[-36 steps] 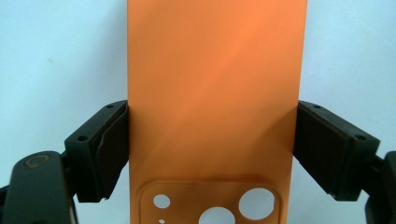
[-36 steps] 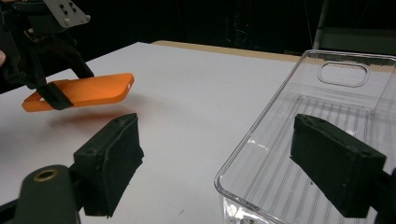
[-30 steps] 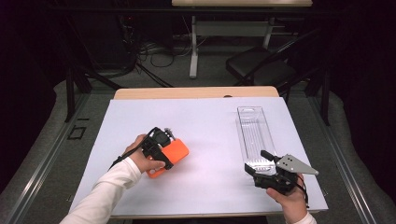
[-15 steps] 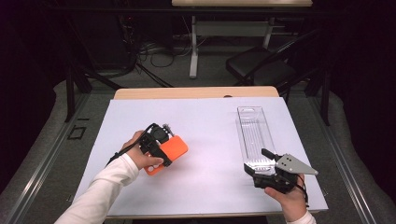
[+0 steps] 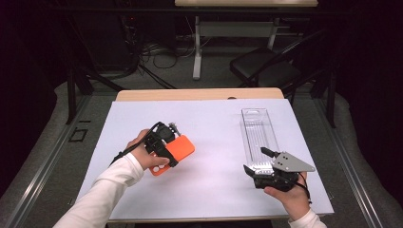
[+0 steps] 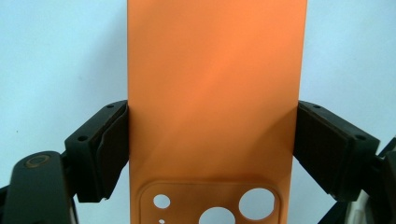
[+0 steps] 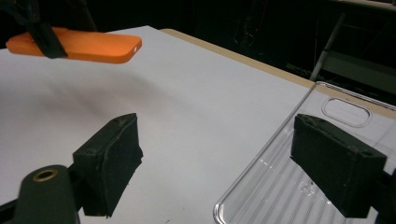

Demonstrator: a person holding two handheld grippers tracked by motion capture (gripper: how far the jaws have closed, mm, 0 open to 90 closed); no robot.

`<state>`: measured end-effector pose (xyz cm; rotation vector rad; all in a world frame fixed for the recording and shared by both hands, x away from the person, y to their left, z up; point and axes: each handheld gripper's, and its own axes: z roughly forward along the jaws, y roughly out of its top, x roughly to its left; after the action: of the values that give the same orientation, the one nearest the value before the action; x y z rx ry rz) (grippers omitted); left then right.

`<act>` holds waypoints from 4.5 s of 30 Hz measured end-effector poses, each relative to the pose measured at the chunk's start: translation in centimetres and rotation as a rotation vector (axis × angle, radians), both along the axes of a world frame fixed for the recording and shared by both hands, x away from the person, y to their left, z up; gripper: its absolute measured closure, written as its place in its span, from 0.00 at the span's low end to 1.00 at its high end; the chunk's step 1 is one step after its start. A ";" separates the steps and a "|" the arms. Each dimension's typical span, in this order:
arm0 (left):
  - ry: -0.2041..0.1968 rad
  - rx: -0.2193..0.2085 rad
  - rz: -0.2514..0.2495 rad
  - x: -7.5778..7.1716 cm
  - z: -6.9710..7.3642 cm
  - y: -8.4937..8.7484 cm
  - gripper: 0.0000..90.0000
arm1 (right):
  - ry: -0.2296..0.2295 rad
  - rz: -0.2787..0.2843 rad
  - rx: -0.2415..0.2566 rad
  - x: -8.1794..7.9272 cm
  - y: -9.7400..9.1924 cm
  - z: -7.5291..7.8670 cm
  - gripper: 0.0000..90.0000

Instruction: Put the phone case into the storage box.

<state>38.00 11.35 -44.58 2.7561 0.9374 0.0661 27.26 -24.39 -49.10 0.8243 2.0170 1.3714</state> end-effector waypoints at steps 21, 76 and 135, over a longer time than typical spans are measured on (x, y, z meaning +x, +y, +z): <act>-0.005 -0.003 -0.045 0.2 1.1 -1.9 0.18 | -0.015 0.135 -0.035 3.9 5.0 1.5 0.20; 0.108 -0.032 -0.074 1.0 1.6 -3.3 0.18 | -0.602 0.395 -0.891 2.6 9.9 2.0 0.30; 0.146 -0.059 -0.210 0.1 2.2 -9.1 0.18 | -0.678 0.430 -1.039 2.4 11.3 0.2 0.58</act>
<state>38.05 2.22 -42.37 2.8156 0.6655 -0.1971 29.70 -13.08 -48.91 -0.4902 1.9691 0.4699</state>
